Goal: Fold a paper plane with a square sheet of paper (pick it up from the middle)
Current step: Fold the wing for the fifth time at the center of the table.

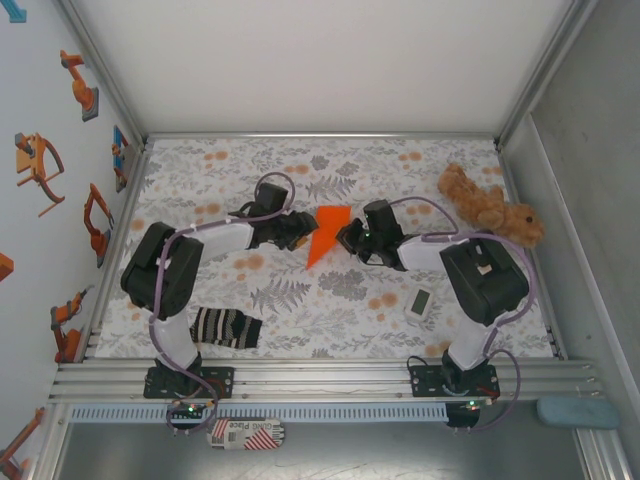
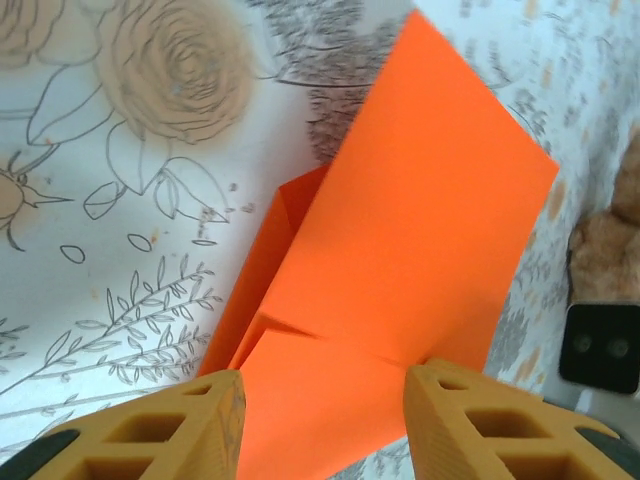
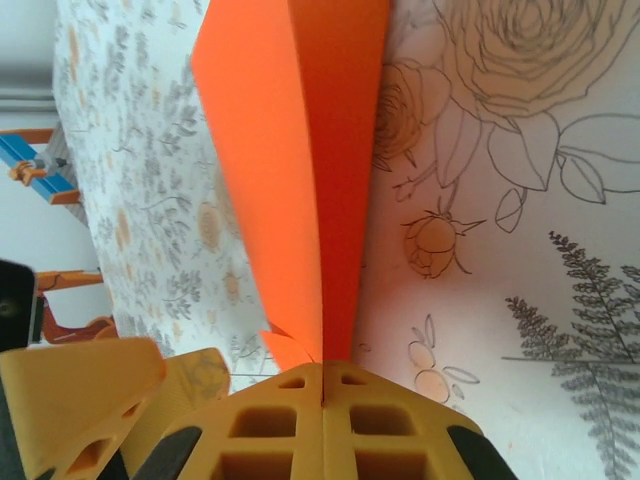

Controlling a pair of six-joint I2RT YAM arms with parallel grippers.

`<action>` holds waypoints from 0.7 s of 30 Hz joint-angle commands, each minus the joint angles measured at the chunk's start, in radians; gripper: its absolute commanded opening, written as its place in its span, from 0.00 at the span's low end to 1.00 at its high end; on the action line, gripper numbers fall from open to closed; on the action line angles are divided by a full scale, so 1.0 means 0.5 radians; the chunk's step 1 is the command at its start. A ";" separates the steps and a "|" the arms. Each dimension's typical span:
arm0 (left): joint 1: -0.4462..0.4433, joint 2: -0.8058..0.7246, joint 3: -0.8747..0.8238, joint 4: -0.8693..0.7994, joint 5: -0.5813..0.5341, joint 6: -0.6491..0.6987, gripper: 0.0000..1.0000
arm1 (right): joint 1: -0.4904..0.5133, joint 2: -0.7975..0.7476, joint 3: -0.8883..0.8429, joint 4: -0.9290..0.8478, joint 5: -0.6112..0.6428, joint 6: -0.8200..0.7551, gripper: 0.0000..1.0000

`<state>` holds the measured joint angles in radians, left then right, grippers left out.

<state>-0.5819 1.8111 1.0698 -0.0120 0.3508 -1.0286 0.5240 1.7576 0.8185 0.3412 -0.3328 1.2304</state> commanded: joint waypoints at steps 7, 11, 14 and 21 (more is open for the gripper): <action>-0.205 -0.259 -0.062 -0.160 -0.404 0.966 0.55 | -0.047 -0.117 -0.066 -0.011 0.031 0.060 0.00; -0.298 -0.265 -0.165 0.007 -0.503 1.194 0.58 | -0.060 -0.139 -0.071 -0.038 0.023 0.120 0.00; -0.354 -0.263 -0.241 0.146 -0.568 1.349 0.58 | -0.078 -0.159 -0.077 -0.077 0.011 0.148 0.00; -0.482 -0.222 -0.325 0.390 -0.712 1.789 0.57 | -0.106 -0.182 -0.079 -0.109 -0.064 0.235 0.00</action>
<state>-0.7982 1.6955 0.9123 0.0986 0.0486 -0.2897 0.4767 1.6947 0.7872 0.3096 -0.3466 1.3136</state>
